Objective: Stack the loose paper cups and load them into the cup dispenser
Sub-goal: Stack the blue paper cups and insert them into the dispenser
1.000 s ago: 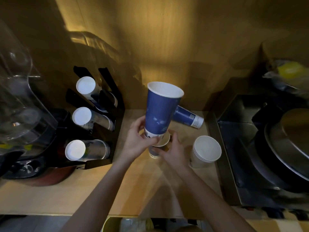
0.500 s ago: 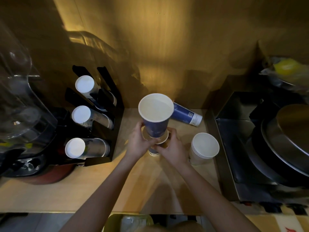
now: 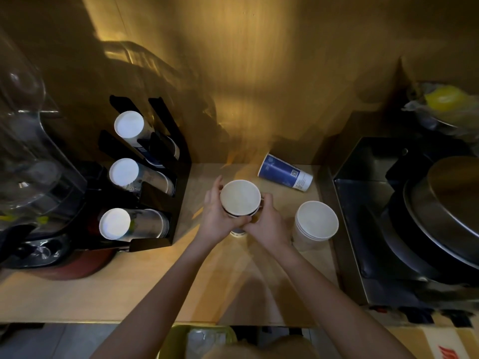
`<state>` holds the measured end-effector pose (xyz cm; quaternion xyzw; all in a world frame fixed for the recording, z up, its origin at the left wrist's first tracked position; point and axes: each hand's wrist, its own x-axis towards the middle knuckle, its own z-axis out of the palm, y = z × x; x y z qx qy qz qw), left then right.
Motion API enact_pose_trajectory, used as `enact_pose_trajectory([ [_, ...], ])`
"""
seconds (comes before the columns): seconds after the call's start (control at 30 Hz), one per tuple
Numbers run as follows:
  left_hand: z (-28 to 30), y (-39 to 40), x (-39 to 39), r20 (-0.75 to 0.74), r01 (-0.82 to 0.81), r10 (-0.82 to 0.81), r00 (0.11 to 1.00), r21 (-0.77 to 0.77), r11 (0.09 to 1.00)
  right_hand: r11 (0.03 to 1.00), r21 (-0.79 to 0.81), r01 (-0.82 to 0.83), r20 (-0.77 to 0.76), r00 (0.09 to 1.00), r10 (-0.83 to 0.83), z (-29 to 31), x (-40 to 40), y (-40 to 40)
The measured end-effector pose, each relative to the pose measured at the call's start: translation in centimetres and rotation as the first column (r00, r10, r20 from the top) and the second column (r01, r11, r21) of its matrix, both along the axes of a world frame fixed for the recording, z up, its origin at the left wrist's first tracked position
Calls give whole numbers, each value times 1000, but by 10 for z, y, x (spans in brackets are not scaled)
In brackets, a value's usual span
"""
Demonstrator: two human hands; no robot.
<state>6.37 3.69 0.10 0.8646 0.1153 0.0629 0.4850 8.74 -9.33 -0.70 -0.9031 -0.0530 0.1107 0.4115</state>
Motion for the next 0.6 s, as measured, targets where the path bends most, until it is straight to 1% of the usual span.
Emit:
enact_pose_trajectory([
  [0.13,0,0,5,-21,66,-65,998,64,996,996,-62,-56,-46,998,53,7,9,-2],
  [0.23,-3,1,9,-50,84,-81,995,59,995,976,-134,-172,-87,983,161,15,19,-5],
  [0.33,-8,2,11,-70,99,-96,993,42,994,920,-234,-314,-128,948,291,27,35,-12],
  [0.43,-8,0,15,-66,90,-87,994,44,995,830,-331,-448,-179,894,411,40,56,-18],
  [0.5,-7,-3,21,-50,76,-74,996,55,996,797,-362,-483,-183,876,447,49,71,-22],
  [0.6,-7,-8,34,-42,79,-76,996,53,995,788,-419,-450,-148,891,430,55,97,-27],
])
